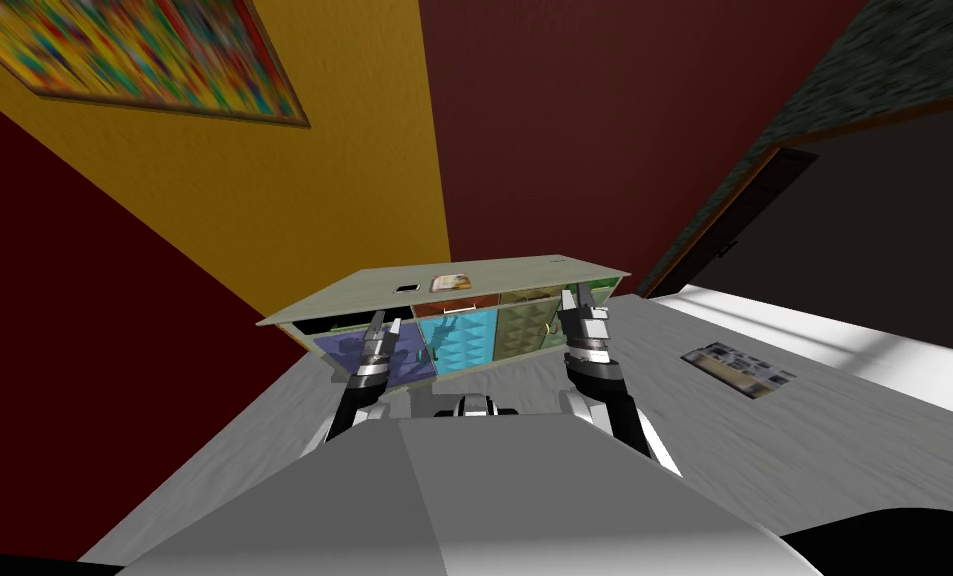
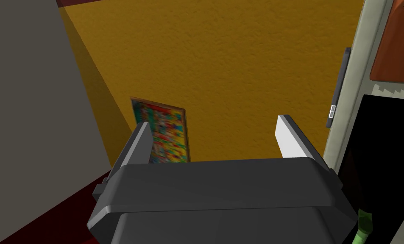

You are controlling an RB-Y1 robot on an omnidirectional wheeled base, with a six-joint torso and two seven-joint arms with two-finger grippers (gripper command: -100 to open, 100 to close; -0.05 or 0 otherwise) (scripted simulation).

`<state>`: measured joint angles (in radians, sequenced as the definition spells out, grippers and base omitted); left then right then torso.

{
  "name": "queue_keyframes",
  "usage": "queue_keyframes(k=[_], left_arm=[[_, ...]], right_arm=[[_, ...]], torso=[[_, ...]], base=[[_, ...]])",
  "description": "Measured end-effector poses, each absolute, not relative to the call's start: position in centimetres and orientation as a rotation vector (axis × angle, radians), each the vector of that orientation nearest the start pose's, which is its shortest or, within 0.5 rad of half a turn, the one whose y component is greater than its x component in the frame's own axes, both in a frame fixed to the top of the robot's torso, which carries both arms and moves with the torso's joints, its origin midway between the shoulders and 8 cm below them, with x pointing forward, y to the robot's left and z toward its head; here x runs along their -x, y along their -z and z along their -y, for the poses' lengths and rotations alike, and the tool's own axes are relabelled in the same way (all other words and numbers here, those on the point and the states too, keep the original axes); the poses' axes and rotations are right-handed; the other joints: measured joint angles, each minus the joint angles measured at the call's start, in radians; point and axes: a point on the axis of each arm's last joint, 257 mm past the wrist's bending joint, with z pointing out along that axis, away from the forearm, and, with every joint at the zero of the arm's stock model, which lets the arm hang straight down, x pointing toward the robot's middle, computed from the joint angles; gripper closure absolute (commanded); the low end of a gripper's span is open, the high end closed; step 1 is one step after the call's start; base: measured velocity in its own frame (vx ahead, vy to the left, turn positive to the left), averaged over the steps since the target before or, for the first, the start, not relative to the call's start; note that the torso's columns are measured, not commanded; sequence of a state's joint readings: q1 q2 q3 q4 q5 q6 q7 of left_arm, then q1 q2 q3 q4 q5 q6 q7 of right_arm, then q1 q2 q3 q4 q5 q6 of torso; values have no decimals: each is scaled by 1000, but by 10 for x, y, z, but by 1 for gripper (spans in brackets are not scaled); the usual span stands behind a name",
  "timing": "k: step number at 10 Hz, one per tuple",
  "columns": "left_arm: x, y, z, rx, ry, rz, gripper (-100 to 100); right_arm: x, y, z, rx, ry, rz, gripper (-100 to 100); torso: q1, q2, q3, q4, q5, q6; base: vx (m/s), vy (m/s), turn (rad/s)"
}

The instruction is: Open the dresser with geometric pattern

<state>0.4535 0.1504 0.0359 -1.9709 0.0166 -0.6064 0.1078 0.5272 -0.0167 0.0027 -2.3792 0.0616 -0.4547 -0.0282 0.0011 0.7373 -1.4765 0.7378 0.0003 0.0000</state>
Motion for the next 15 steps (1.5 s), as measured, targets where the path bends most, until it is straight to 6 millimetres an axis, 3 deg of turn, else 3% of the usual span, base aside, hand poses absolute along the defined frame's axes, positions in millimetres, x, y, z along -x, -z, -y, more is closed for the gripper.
queue_keyframes(k=[15], left_arm=[[-369,164,-313,764,1357,-755,-100]], right_arm=[[-331,-51,269,-595,-1288,-633,0]], torso=[[-1,0,0,0,0,0]], base=[[74,-67,27]])
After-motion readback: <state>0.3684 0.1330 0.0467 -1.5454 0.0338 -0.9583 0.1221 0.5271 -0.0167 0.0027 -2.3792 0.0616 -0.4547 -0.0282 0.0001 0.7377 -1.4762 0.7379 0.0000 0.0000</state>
